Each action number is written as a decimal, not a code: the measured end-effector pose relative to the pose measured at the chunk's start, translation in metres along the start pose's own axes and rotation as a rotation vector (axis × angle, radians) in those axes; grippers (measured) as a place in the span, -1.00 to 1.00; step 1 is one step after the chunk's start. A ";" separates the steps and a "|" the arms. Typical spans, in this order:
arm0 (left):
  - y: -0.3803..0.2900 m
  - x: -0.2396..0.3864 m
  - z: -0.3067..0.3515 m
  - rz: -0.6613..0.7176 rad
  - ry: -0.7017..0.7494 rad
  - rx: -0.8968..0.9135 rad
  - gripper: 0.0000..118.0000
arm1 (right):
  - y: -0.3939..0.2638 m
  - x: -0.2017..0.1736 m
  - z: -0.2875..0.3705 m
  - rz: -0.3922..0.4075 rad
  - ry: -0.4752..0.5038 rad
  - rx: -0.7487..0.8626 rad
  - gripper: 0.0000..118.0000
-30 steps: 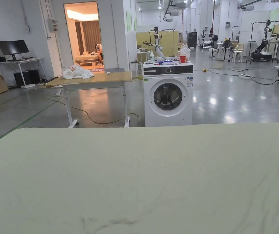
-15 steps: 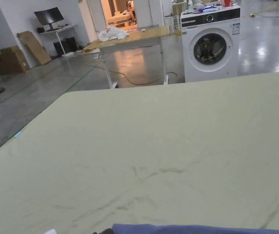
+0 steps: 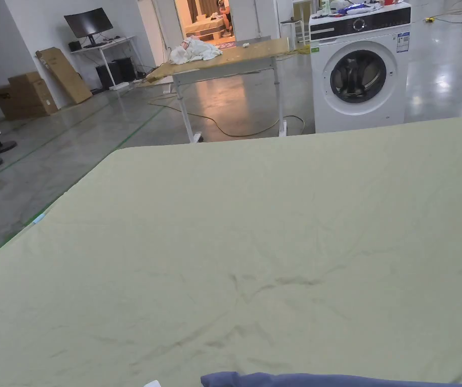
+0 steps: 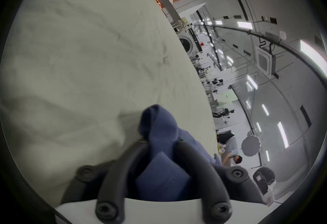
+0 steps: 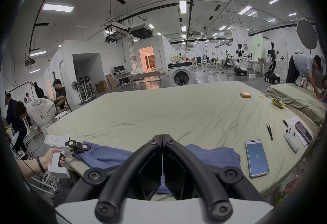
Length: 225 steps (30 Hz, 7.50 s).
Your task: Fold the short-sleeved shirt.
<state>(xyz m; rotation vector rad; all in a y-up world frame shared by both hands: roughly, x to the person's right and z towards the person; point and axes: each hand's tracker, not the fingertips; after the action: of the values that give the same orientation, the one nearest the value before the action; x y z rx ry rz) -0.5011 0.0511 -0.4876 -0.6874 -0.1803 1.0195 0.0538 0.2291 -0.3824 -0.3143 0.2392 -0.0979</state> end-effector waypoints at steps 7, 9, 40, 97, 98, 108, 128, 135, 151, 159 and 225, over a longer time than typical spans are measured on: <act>0.029 0.017 0.056 0.002 -0.021 0.117 -1.00 | -0.003 0.008 0.003 -0.009 -0.024 -0.013 -1.00; 0.048 0.028 0.083 -0.071 0.039 0.178 -1.00 | -0.007 0.016 0.003 -0.028 -0.022 -0.016 -1.00; -0.085 0.195 -0.053 -0.519 0.026 -0.119 -1.00 | -0.033 0.031 0.023 -0.166 -0.036 0.006 -1.00; -0.047 0.204 0.007 -0.587 0.129 -0.061 -0.84 | -0.039 0.020 0.010 -0.194 0.035 -0.040 -1.00; -0.054 0.204 -0.007 -0.612 0.112 -0.105 -0.84 | -0.038 0.019 0.012 -0.184 0.027 -0.038 -1.00; -0.124 0.214 -0.083 -0.644 0.055 -0.327 -0.20 | -0.049 0.025 0.022 -0.222 -0.028 -0.063 -1.00; -0.152 0.176 -0.121 -0.532 0.021 -0.409 -0.97 | -0.062 0.003 0.007 -0.224 0.081 -0.154 -1.00; -0.103 0.184 -0.045 -0.530 -0.066 -0.204 -0.10 | -0.051 -0.034 -0.072 -0.157 0.278 -0.310 -1.00; -0.033 0.090 -0.031 -0.211 -0.106 -0.232 0.62 | -0.095 -0.047 -0.193 -0.120 0.239 -0.706 -1.00; -0.055 0.101 -0.073 -0.309 -0.028 -0.352 -0.38 | -0.095 -0.058 -0.188 -0.045 0.200 -0.685 -1.00; -0.079 0.298 0.150 -1.118 0.229 0.846 -1.00 | 0.068 -0.028 -0.022 0.201 0.022 0.249 -1.00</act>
<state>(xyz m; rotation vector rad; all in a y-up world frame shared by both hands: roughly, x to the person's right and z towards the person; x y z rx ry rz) -0.3529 0.3386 -0.3736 0.1297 0.0829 -0.1127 0.0252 0.2903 -0.4178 -0.0409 0.2760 0.0670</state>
